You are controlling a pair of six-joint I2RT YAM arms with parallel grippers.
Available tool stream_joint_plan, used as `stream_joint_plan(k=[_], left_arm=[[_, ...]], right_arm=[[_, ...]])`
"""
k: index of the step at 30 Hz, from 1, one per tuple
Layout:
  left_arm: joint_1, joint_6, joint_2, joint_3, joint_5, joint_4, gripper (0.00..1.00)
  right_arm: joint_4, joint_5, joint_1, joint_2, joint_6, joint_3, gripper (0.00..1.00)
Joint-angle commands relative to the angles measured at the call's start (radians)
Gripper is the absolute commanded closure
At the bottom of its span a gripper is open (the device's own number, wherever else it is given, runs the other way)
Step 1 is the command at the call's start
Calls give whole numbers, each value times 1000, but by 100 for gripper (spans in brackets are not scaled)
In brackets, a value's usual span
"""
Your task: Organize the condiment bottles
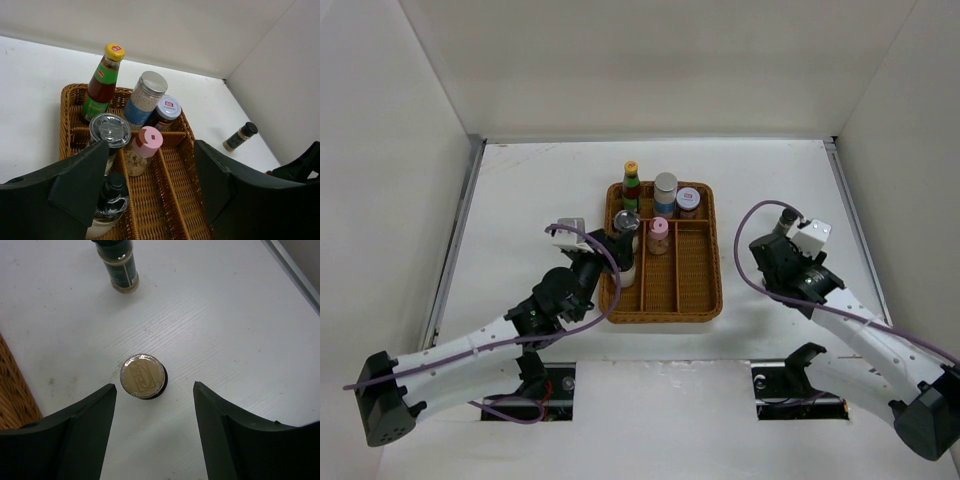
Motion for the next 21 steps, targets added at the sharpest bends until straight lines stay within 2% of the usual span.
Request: stream_joint_plan(k=[1,7,16,19,20,21], left_arm=[[-1,-9,1,-11,37,76,32],[-7,-10,39,-6,47,94,32],[-21,-20,45,-6,46,97,32],[-21,-20,42,-6,46,94,32],[-21,-20,41,-6,46,94,32],[-21,-20,41,-5,47,94,32]], right_arm=[[63,-26,-26,-15,16,-25,32],[155,-71,-61,-38,-41,-51,48],[215,-54,-62,-26,-83,-50,64],[216,-42,-69,-24,-89,-50,63],[213,-43,-76,-24,-89,-50,56],[213,-48,-85,-24,-89,-51,44]])
